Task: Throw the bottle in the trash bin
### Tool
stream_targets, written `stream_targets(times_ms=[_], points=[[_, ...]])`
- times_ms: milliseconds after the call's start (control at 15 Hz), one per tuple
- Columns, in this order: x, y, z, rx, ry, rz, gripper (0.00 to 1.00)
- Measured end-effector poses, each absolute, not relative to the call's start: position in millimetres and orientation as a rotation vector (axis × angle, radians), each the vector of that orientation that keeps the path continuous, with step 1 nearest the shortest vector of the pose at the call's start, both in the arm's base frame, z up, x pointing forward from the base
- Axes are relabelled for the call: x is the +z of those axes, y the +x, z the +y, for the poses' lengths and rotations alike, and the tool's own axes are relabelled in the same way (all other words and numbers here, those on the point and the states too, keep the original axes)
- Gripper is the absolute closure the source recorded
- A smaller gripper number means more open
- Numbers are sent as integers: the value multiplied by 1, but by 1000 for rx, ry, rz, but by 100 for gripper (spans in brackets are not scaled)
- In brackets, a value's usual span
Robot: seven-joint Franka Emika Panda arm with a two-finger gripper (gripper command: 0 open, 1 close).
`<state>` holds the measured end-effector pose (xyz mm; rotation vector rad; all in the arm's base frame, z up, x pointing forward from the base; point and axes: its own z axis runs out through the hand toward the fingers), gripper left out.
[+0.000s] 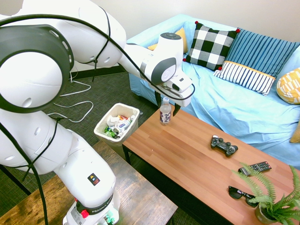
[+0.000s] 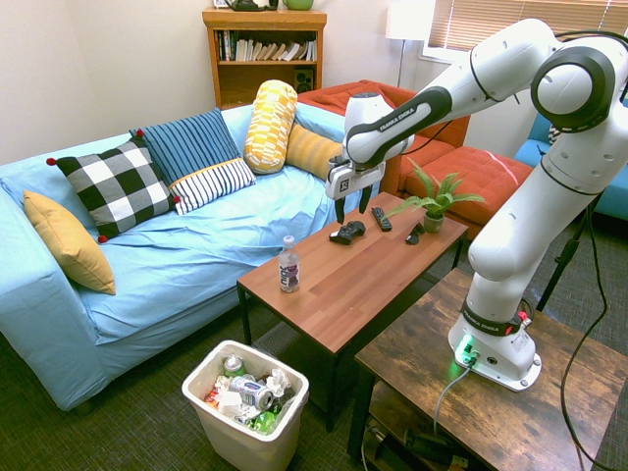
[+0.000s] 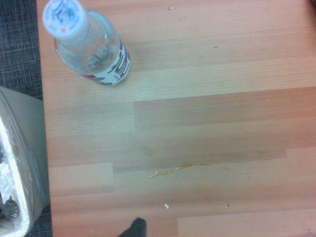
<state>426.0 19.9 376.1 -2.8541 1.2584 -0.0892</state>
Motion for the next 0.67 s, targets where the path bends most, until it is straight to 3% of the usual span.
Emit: stream_targets(times_ms=[667], points=[[383, 481, 64, -163, -2874, 1239, 0]])
